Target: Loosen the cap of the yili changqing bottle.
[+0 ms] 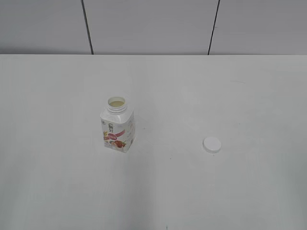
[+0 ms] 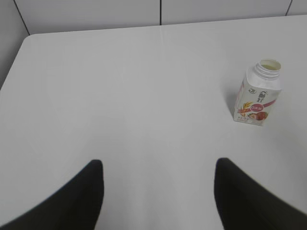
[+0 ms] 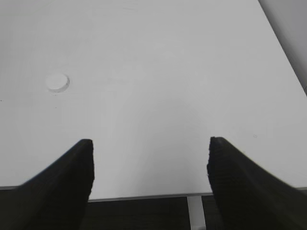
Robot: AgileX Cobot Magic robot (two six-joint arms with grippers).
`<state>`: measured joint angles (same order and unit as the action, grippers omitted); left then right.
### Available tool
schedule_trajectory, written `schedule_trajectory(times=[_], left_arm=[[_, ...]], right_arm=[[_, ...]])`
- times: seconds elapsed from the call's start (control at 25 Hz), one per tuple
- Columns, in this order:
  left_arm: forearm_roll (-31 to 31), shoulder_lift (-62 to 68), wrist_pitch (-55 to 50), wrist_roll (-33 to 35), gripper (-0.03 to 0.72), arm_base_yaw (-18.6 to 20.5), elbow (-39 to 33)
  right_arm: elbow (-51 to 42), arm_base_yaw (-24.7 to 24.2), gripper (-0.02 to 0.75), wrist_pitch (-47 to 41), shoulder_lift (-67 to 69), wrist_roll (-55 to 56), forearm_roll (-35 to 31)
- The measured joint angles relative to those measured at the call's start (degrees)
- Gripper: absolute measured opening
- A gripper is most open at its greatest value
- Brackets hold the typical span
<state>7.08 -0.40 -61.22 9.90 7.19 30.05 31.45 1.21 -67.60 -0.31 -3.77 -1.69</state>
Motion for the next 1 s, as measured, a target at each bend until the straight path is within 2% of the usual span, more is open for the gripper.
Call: schedule_trajectory(times=[0.24, 0.52, 1.0], left_arm=[[0.07, -0.04, 0.00, 0.00, 0.450, -0.14, 0.00], [0.07, -0.04, 0.00, 0.00, 0.449, -4.51, 0.00], [0.07, -0.04, 0.06, -0.71, 0.447, -4.63, 0.00]], right_arm=[[0.00, 0.00, 0.583, 0.00, -0.13, 1.49, 1.35], [-1.27, 2.57, 0.583, 3.01, -0.13, 1.66, 1.11], [-2.05, 2.62, 0.583, 4.70, -0.13, 1.66, 1.69]])
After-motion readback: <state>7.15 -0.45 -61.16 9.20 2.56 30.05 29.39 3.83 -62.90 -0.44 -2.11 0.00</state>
